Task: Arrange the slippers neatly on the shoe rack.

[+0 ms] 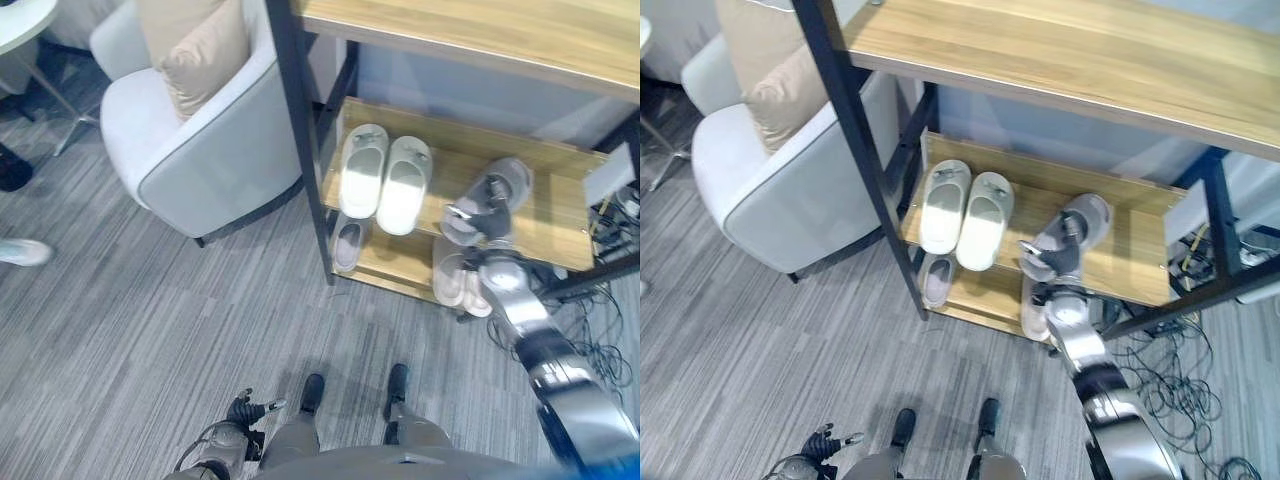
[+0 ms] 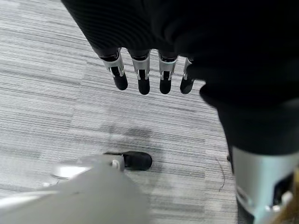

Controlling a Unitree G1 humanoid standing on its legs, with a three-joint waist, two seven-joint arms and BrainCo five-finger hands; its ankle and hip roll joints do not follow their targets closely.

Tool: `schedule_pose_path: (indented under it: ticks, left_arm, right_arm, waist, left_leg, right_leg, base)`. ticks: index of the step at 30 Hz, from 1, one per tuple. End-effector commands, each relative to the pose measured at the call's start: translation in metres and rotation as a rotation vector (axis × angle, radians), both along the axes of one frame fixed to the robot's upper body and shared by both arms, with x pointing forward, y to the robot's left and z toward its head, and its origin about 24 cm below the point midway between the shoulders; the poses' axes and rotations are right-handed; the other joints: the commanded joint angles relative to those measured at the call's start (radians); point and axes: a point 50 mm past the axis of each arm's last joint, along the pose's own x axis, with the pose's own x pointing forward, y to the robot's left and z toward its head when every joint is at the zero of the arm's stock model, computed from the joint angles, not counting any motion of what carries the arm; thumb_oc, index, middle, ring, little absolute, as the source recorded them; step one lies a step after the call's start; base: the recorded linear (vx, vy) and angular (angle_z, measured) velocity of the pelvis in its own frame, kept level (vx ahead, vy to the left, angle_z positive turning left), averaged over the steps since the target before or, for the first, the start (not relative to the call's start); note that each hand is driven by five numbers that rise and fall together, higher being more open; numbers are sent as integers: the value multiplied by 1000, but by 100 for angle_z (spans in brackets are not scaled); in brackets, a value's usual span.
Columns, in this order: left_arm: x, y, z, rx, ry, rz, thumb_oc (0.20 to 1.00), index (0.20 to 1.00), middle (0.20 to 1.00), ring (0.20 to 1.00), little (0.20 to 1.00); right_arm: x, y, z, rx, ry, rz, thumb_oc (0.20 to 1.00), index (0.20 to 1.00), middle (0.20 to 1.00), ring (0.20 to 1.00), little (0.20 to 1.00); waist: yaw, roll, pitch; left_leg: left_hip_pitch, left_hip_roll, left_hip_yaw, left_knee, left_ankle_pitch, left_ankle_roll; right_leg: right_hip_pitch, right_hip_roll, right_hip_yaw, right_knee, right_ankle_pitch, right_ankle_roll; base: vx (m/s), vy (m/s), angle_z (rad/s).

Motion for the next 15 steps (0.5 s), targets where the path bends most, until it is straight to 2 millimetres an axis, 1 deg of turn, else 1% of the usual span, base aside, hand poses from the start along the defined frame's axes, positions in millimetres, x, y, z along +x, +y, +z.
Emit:
schedule_pose_path:
  ticks: [1,6,10,14,15]
  left_arm:
    - [5,-2,-1,34,39,-51,1000,1000,1000,1000,1000]
    - [5,-1,-1,38,38,-47,1000,1000,1000,1000,1000]
    - [5,0,0,41,36,-53,1000,1000,1000,1000,1000]
    - [5,1,0,51,37,-65,1000,1000,1000,1000,1000]
    - [5,1,0,54,35,-71,1000,1000,1000,1000,1000]
  right_arm:
    - [19,-17,2,-32,-6,-137,1000,1000,1000,1000,1000]
    - [18,-23,2,-61,6,-168,1000,1000,1000,1000,1000]
    - [28,-39,-7,-121,133,-210,1000,1000,1000,1000,1000]
    - [37,-50,-6,-202,203,-242,1000,1000,1000,1000,1000]
    - [41,-55,-2,-227,220,-254,1000,1000,1000,1000,1000]
  waist:
    - [2,4,44]
    - [1,5,43]
    - [6,8,47]
    - [12,11,58]
    - [16,11,62]
  left_leg:
    - [-27,-6,56,5,-58,-18]
    - [-29,-4,60,5,-58,-18]
    - [-35,-4,63,5,-54,-20]
    - [-41,-5,62,5,-49,-21]
    - [-44,-5,63,5,-46,-22]
  right_leg:
    - [121,-25,6,7,-136,86]
    - [117,-23,11,7,-137,85]
    - [113,-22,12,7,-136,83]
    - [107,-21,12,7,-133,83]
    - [104,-21,11,7,-132,82]
  base:
    - [30,-16,-12]
    - [18,-13,-6]
    - [7,-4,-1]
    - [0,0,0]
    - [0,0,0]
